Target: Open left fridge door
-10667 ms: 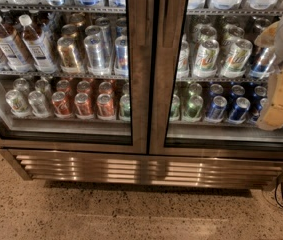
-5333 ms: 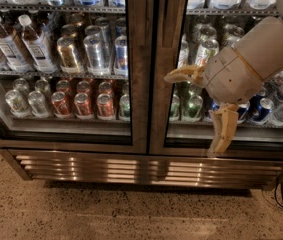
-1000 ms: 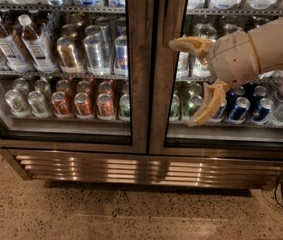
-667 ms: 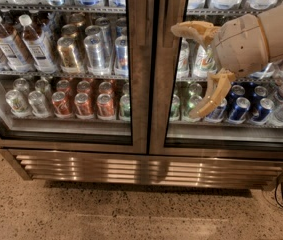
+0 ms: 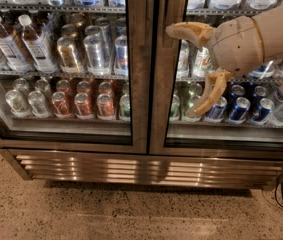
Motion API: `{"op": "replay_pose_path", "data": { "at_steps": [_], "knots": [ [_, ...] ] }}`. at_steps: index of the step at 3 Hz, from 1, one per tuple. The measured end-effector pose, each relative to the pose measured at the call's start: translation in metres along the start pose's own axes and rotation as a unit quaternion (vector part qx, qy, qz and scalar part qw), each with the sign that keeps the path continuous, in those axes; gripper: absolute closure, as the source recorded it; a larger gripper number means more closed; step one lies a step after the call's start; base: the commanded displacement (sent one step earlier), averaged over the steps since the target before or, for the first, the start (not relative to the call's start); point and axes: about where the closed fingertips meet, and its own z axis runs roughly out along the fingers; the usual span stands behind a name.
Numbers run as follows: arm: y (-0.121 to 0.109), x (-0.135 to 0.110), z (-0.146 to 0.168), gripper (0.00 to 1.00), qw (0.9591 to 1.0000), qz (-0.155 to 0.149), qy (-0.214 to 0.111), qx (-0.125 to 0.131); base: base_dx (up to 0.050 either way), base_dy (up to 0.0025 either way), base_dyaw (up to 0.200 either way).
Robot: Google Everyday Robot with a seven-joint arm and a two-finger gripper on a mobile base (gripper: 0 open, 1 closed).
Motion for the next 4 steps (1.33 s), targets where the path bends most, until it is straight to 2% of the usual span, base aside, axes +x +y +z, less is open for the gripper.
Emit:
{"op": "replay_pose_path", "data": {
  "at_steps": [1,2,3,4],
  "knots": [
    [-0.002,-0.003,0.008,0.0,0.9936,0.001,-0.11,-0.026,0.0,0.0,0.0],
    [-0.006,0.0,0.011,0.0,0.9805,0.014,-0.192,-0.04,0.0,0.0,0.0],
    [-0.006,0.0,0.011,0.0,0.9805,0.014,-0.192,-0.04,0.0,0.0,0.0],
    [-0.008,-0.008,0.021,0.0,0.9819,0.007,-0.183,-0.051,0.0,0.0,0.0]
  ]
}}
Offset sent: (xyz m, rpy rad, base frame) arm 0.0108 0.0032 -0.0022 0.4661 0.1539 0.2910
